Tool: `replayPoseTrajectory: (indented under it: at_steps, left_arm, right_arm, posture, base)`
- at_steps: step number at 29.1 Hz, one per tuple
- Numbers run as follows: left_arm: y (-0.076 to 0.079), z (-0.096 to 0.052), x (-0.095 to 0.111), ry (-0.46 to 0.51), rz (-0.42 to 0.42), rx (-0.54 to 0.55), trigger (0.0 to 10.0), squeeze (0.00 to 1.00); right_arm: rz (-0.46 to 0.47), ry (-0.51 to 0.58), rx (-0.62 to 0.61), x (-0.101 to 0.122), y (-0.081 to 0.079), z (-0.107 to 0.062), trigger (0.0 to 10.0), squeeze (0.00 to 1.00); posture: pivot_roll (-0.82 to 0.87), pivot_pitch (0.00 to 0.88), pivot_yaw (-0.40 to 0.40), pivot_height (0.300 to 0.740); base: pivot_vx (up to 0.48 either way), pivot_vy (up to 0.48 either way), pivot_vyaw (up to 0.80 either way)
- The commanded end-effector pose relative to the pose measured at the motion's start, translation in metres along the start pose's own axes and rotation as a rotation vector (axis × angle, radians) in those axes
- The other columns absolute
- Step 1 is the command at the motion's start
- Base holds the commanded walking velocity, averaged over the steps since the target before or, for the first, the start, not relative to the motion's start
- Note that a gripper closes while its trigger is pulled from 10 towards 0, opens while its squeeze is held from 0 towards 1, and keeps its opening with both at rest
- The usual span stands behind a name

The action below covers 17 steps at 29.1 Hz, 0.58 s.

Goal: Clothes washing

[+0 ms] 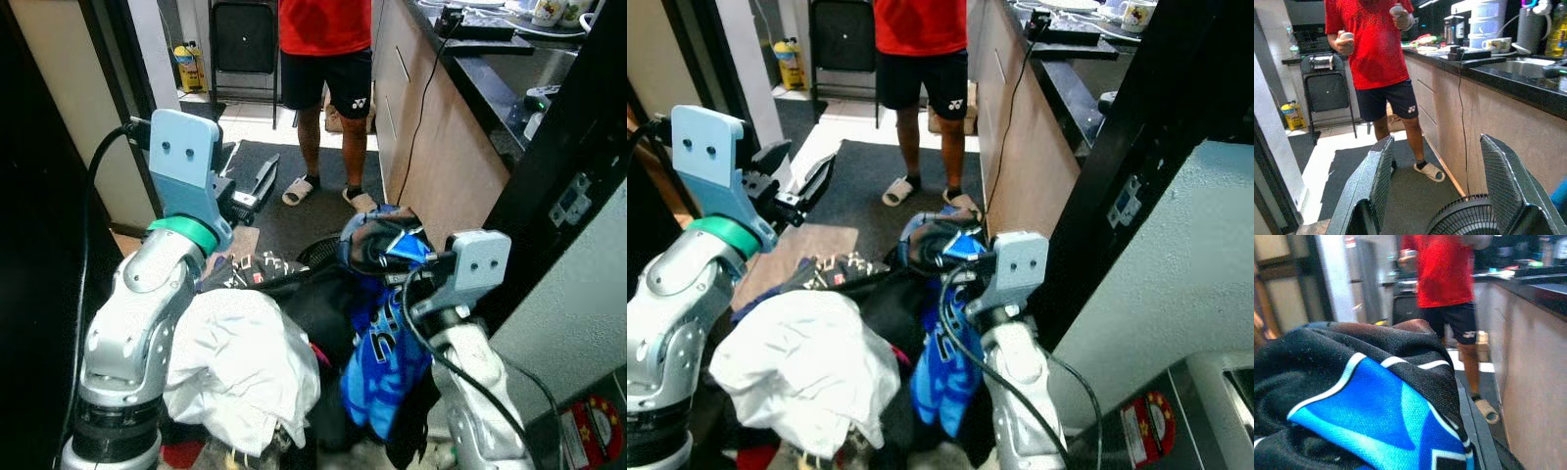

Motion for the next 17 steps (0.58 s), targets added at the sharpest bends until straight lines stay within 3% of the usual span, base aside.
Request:
replayPoseTrajectory:
  at_steps: [1, 9, 15, 16, 17]
  left_arm:
    - [0.003, -0.001, -0.001, -0.009, 0.002, -0.007, 10.0, 0.0]
    - [0.003, 0.006, 0.008, 0.013, 0.017, -0.023, 10.0, 0.0]
    - [0.005, 0.019, 0.025, 0.077, 0.061, -0.068, 10.0, 0.0]
    - [0.007, 0.026, 0.042, 0.132, 0.07, -0.095, 10.0, 0.0]
    - [0.007, 0.026, 0.042, 0.132, 0.07, -0.095, 10.0, 0.0]
  right_arm:
    - [0.014, -0.03, -0.059, -0.006, 0.012, -0.001, 10.0, 0.0]
    - [0.022, -0.035, -0.102, -0.007, 0.017, 0.001, 10.0, 0.0]
    - [0.018, -0.003, -0.119, 0.0, 0.021, 0.009, 10.0, 0.0]
    - [0.007, 0.02, -0.116, 0.006, 0.022, 0.012, 10.0, 0.0]
    - [0.007, 0.02, -0.116, 0.006, 0.022, 0.012, 10.0, 0.0]
  posture:
    - [0.15, 0.0, 0.056, 0.74]
    - [0.16, 0.0, 0.067, 0.74]
    - [0.16, 0.0, 0.07, 0.74]
    - [0.16, 0.0, 0.07, 0.74]
    - [0.16, 0.0, 0.07, 0.74]
  base:
    - [0.0, 0.0, -0.8]
    - [0.0, 0.0, -0.8]
    - [0.0, 0.0, -0.8]
    - [0.0, 0.0, -0.8]
    - [0.0, 0.0, -0.8]
Point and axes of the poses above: a point about 5 cm out from each wrist's last joint towards the gripper, its own z axis pointing out of the wrist towards the gripper, its own x axis along the axis of the wrist's last joint, y = z × x, the point moved 2 cm from there along z, pointing out of the wrist towards the gripper, and after that the axes turned 11 degrees about -z, right-handed, at the moved point
